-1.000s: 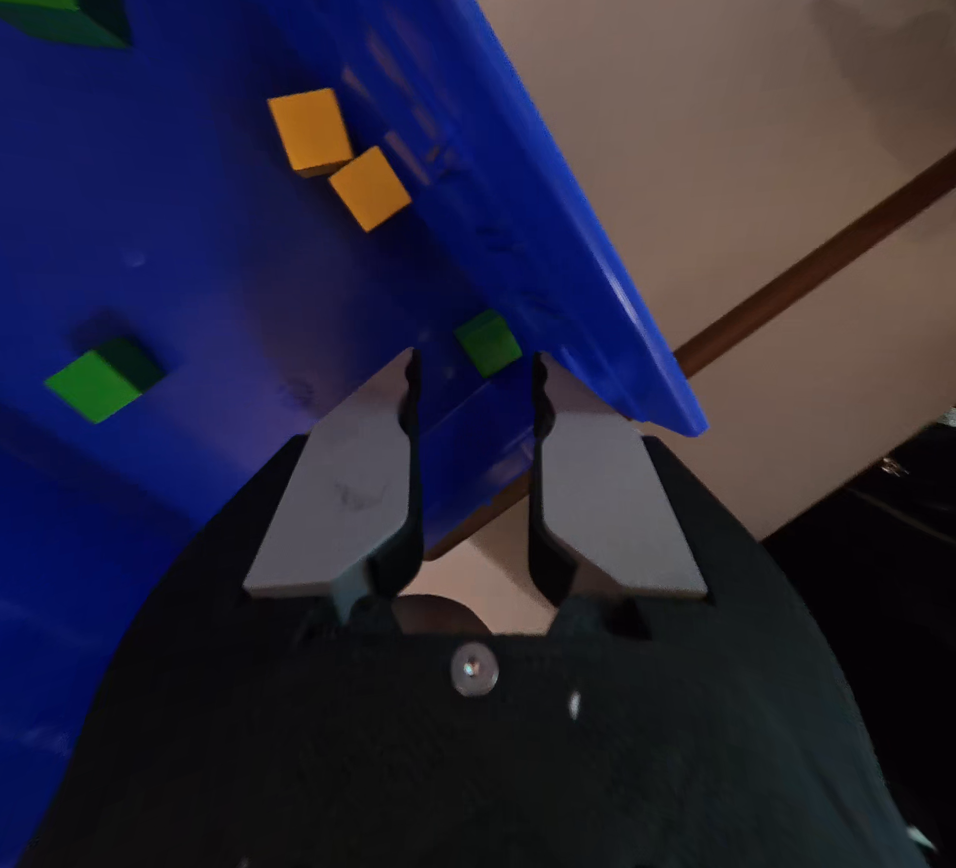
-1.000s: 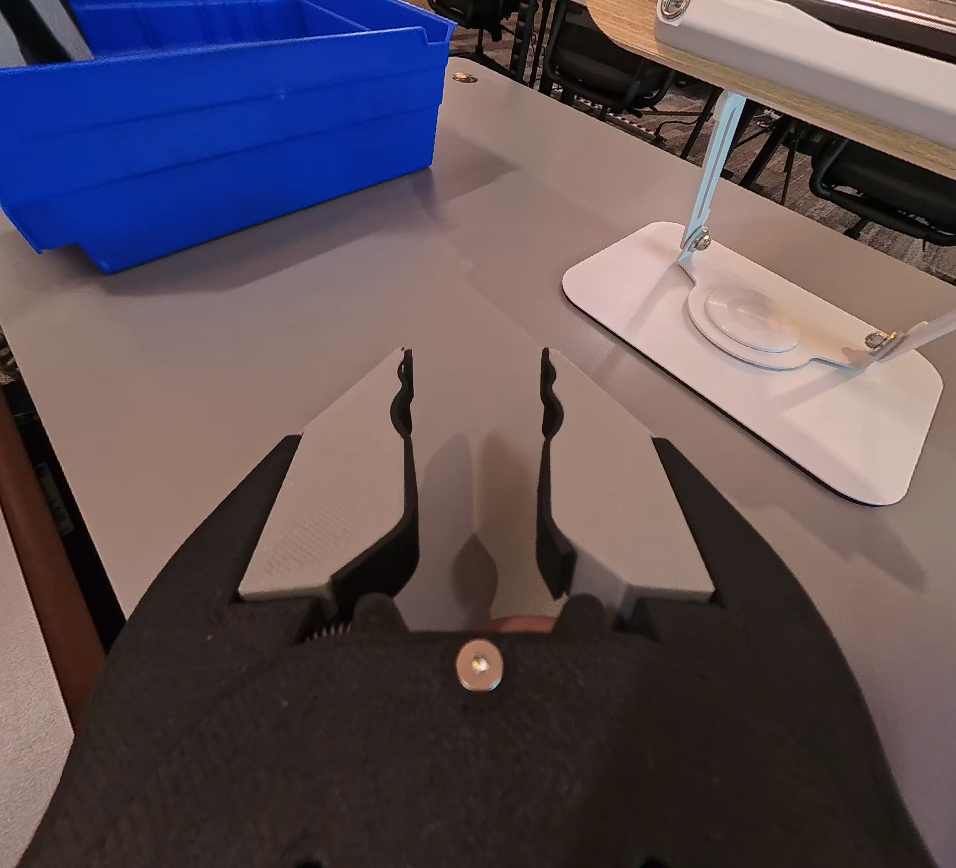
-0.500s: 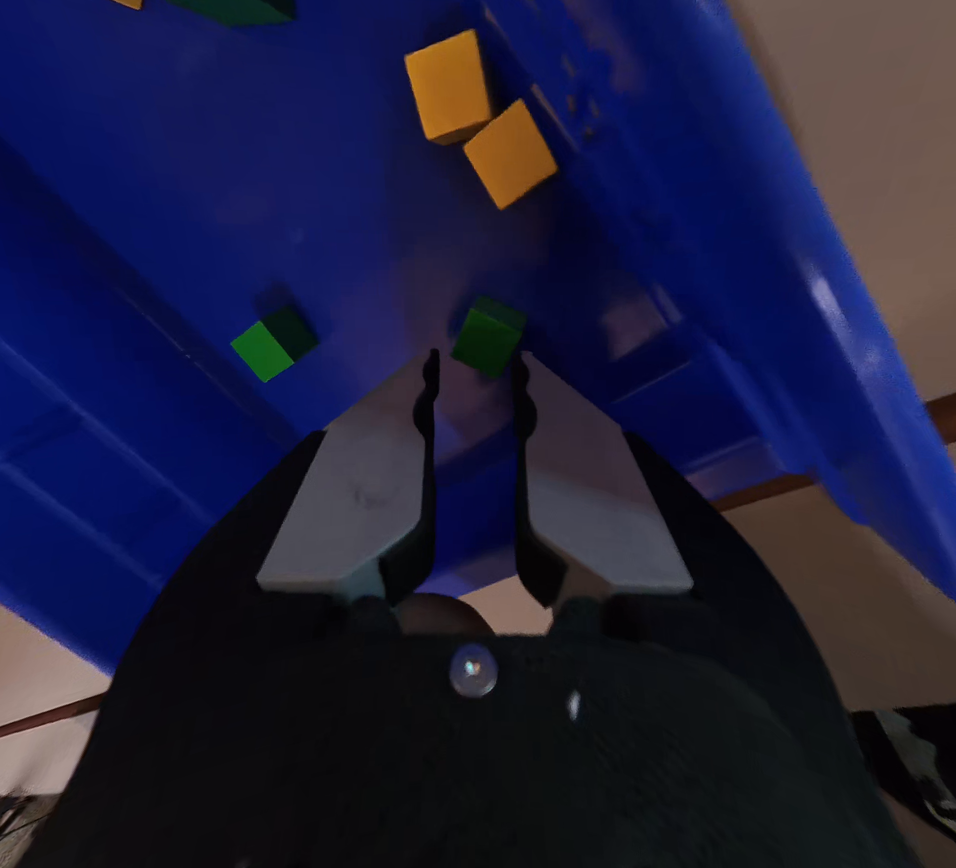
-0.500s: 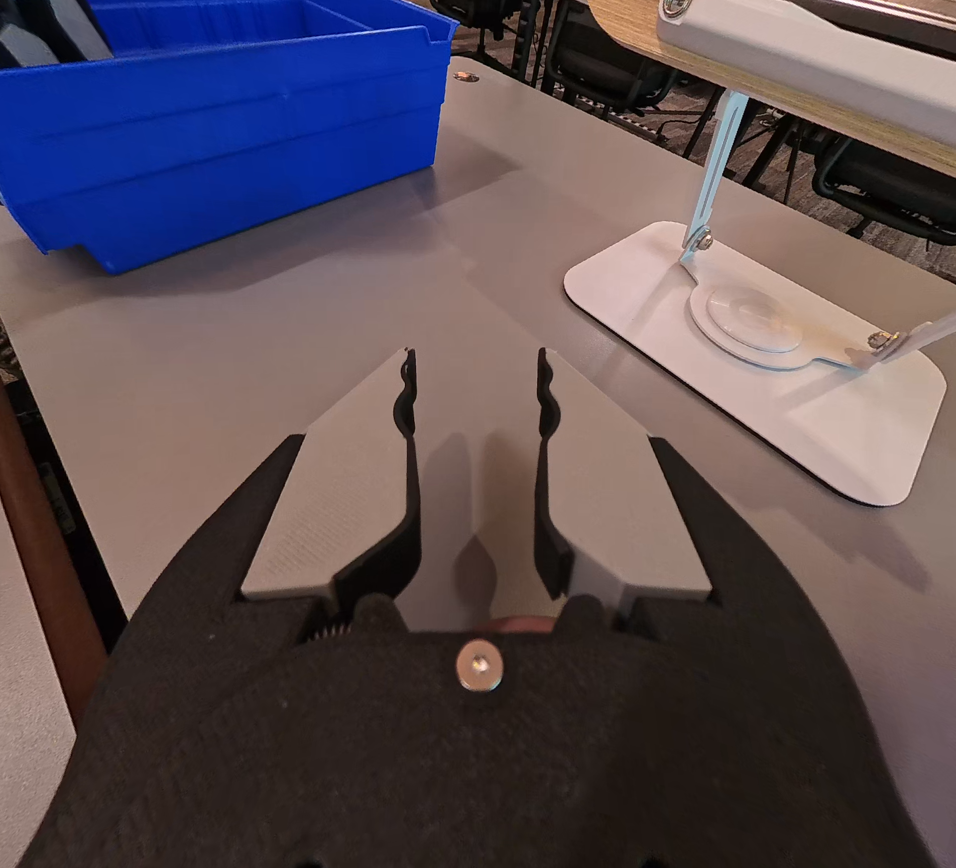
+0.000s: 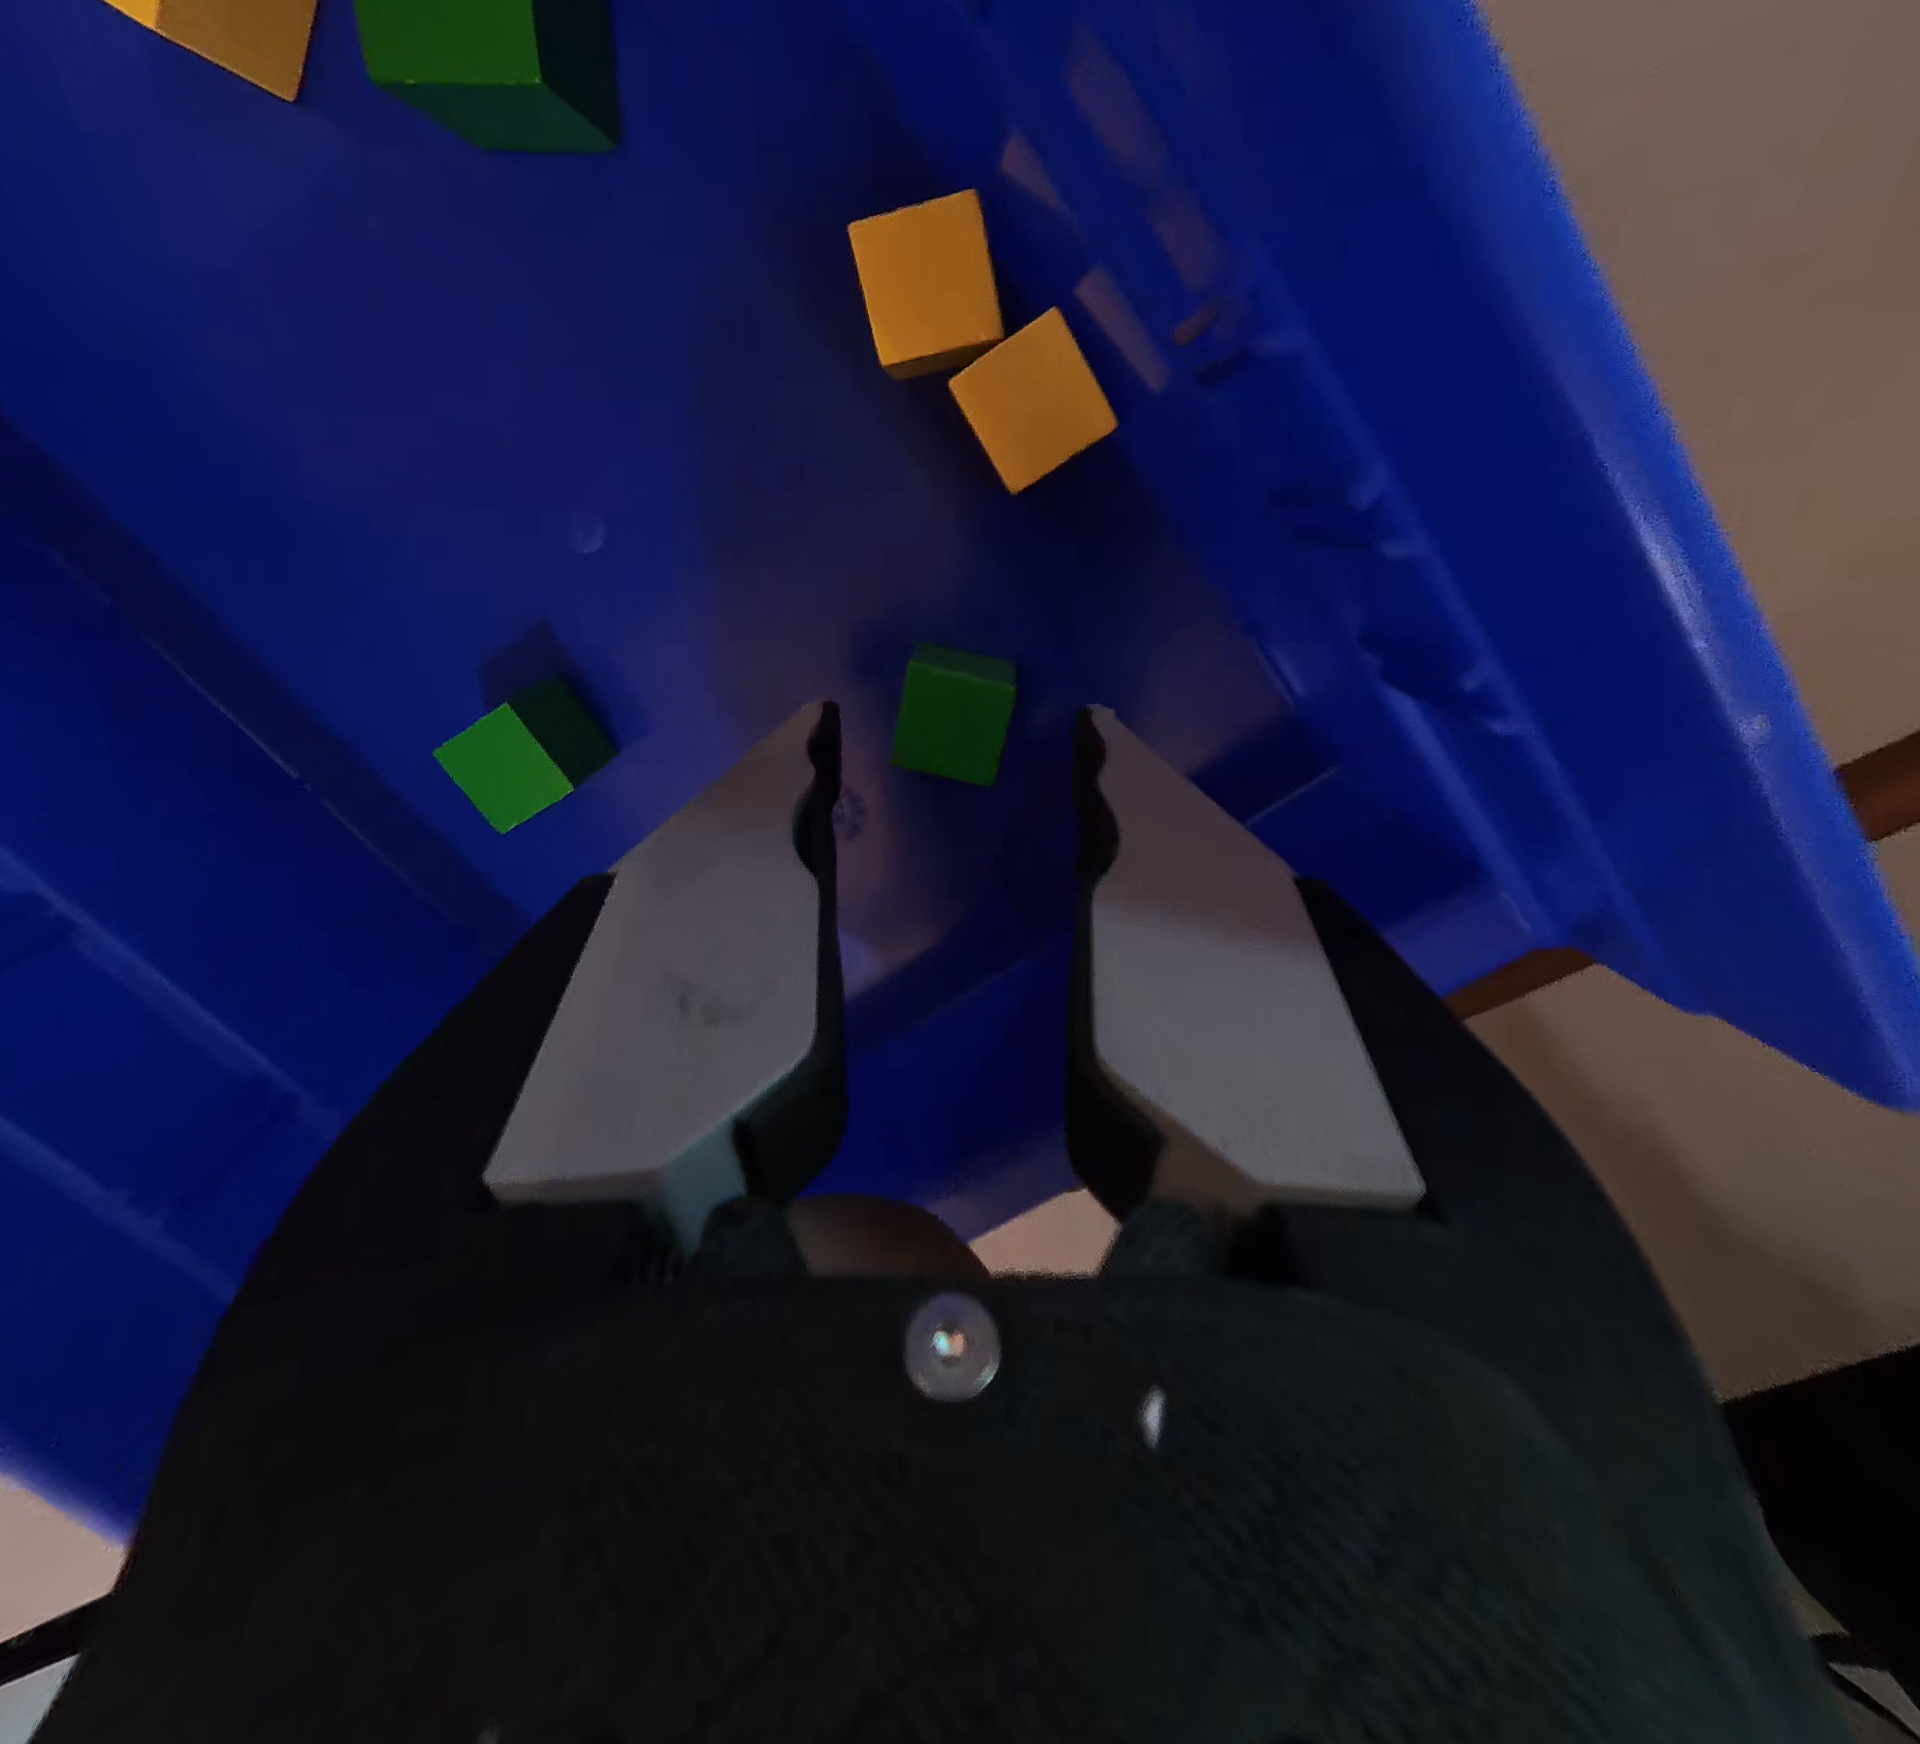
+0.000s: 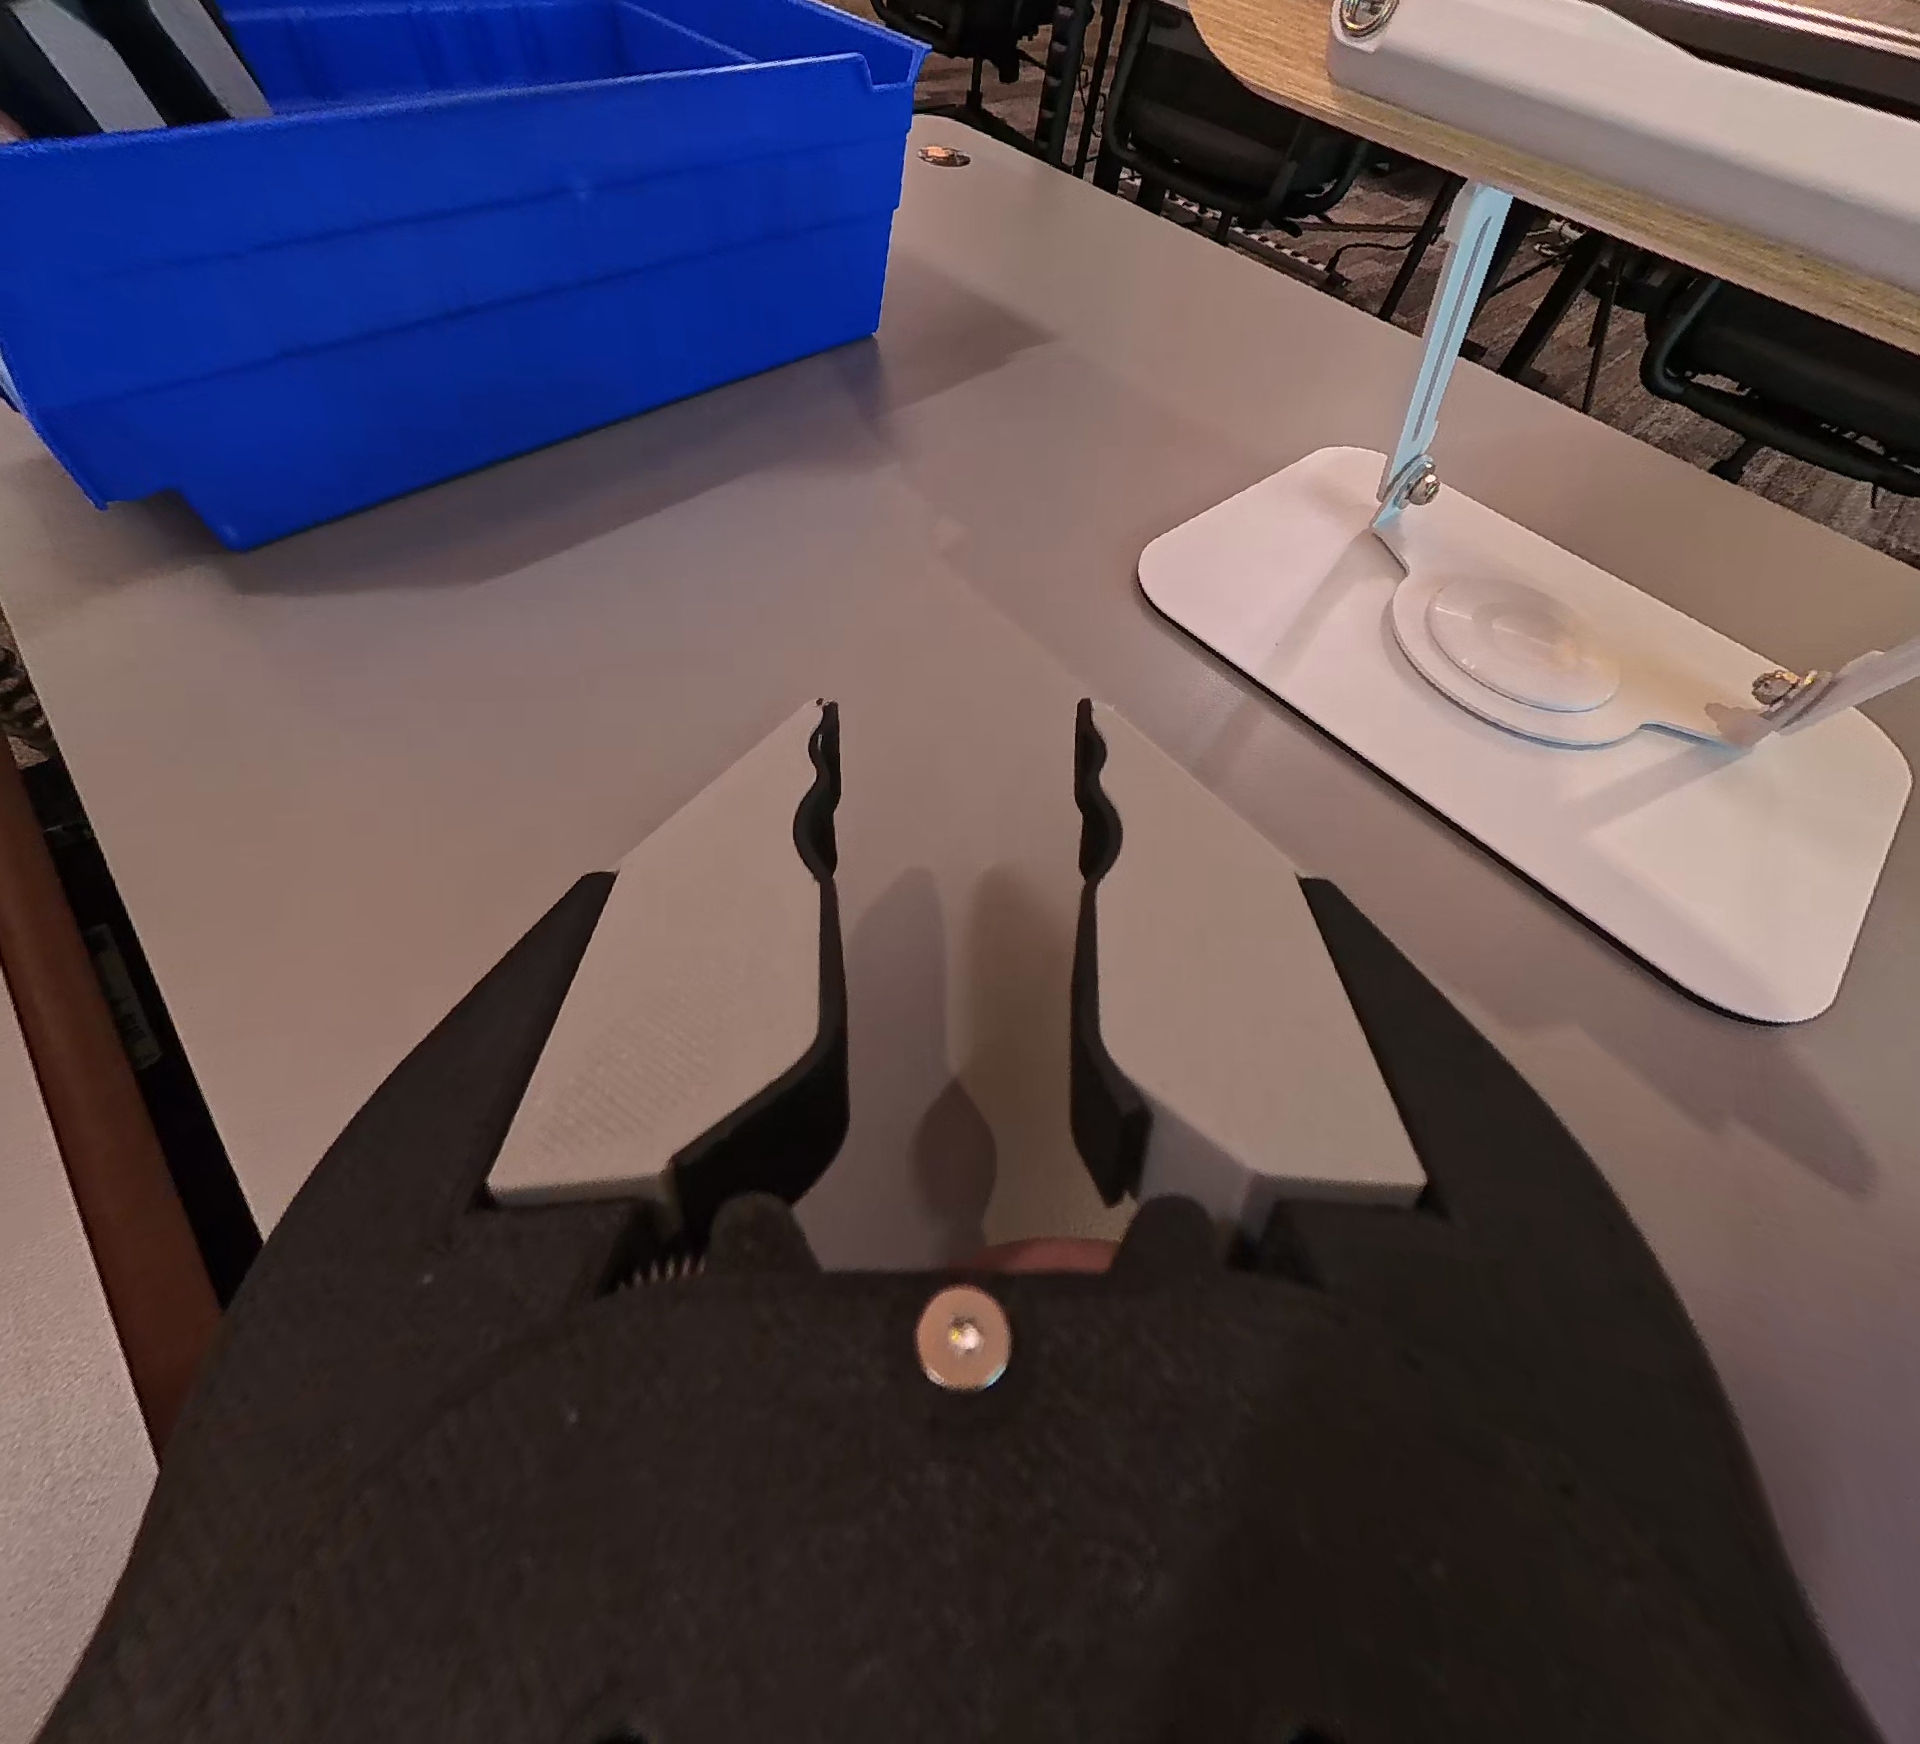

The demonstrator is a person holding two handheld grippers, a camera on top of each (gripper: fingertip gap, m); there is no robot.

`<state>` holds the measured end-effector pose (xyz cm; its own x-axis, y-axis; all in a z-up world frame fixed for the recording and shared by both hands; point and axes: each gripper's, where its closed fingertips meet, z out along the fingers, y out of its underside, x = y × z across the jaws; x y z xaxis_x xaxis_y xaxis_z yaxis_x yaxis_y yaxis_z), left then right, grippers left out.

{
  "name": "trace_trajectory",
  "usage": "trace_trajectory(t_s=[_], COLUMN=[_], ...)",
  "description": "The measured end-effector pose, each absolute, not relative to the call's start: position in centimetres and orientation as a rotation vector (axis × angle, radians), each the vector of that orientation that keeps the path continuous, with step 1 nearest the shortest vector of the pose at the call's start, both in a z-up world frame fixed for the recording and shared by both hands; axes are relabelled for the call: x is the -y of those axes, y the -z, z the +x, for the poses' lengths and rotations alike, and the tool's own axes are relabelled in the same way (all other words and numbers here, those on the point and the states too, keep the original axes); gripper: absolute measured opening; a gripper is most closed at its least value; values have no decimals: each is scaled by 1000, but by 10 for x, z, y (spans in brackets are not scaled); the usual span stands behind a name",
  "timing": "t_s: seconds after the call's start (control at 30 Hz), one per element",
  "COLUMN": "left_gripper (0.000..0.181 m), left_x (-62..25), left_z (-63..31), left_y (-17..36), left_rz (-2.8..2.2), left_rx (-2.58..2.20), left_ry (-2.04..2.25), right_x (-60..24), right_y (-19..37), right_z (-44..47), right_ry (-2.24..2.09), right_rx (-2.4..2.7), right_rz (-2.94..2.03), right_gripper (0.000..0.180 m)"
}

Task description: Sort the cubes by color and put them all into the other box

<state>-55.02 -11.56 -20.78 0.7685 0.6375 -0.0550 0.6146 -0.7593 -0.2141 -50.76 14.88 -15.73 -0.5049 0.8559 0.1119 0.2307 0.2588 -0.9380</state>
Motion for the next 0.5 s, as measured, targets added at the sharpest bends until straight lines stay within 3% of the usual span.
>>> trace_trajectory(t_s=[0.23, 0.5], left_gripper=[20, 20], left_x=[118, 123], left_z=[-548, -564], left_y=[218, 169], left_rz=[-2821, -2727], left_rx=[938, 802], left_ry=[-170, -467], right_x=[-149, -154], right_y=[157, 132], right_z=[-508, -500], right_ry=[-1261, -1409], right_rx=[1893, 1824], right_rz=[-985, -987], right_gripper=[42, 42])
